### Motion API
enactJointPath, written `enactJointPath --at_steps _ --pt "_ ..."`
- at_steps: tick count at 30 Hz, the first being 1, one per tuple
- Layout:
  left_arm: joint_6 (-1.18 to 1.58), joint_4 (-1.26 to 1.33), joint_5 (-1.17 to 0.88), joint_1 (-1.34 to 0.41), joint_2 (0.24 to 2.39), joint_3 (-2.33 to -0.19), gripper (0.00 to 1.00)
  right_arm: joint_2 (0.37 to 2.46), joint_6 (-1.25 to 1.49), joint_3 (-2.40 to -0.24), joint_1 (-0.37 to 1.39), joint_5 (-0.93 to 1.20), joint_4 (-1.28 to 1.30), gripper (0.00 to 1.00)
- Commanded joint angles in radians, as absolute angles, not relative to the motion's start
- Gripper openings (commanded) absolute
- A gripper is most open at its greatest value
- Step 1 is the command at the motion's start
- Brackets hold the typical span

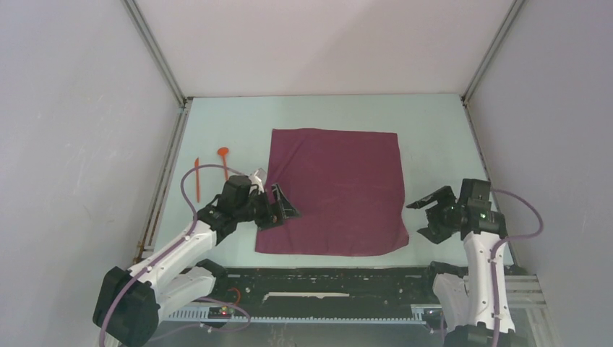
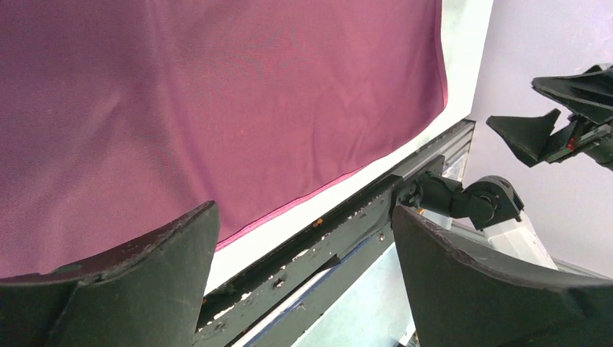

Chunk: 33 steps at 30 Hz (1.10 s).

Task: Fold the napkin into a case and place the utensils inside
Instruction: Flatten out the crumpled napkin at the center of the board.

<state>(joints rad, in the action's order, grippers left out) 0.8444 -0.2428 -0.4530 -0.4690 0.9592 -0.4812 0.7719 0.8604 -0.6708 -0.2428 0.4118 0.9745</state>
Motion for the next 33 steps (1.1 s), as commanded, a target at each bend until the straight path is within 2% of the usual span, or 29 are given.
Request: enactJointPath --at_steps 1,3,5,8,12,14,19,22,24,33 --pt "0.803 -0.252 -0.448 -0.474 0.92 -0.549 0.95 0.803 0.867 -0.74 -0.199 -0.009 1.154 0.86" --pt "0.789 -0.265 -0.429 -0.473 0.923 -0.557 0.96 0.827 0.815 -0.758 -0.164 -0.035 1.148 0.88" --pt "0.779 -0.271 -0.413 -0.472 0.939 -0.566 0.96 0.858 0.729 -0.753 -0.09 0.084 1.044 0.84" --pt "0.772 -0.274 -0.392 -0.472 0.974 -0.585 0.96 1.001 0.663 -0.782 0.093 0.216 0.961 0.85" --pt "0.776 -0.266 -0.385 -0.472 0.992 -0.604 0.96 1.12 0.676 -0.785 0.185 0.036 0.986 0.93" --pt "0.781 -0.265 -0.385 -0.472 0.979 -0.598 0.96 1.127 0.702 -0.753 0.165 -0.035 0.977 0.98" --pt "0.799 -0.265 -0.382 -0.472 0.928 -0.558 0.96 1.048 0.729 -0.709 0.13 -0.086 0.896 1.0" --pt "0.81 -0.256 -0.38 -0.472 0.914 -0.534 0.96 1.067 0.705 -0.633 -0.02 0.161 0.766 1.0" --pt "0.813 -0.256 -0.38 -0.472 0.909 -0.529 0.96 1.098 0.679 -0.584 -0.082 0.249 0.689 0.97" --pt "0.799 -0.259 -0.377 -0.472 0.881 -0.526 0.96 1.168 0.597 -0.546 -0.078 0.426 0.652 0.94"
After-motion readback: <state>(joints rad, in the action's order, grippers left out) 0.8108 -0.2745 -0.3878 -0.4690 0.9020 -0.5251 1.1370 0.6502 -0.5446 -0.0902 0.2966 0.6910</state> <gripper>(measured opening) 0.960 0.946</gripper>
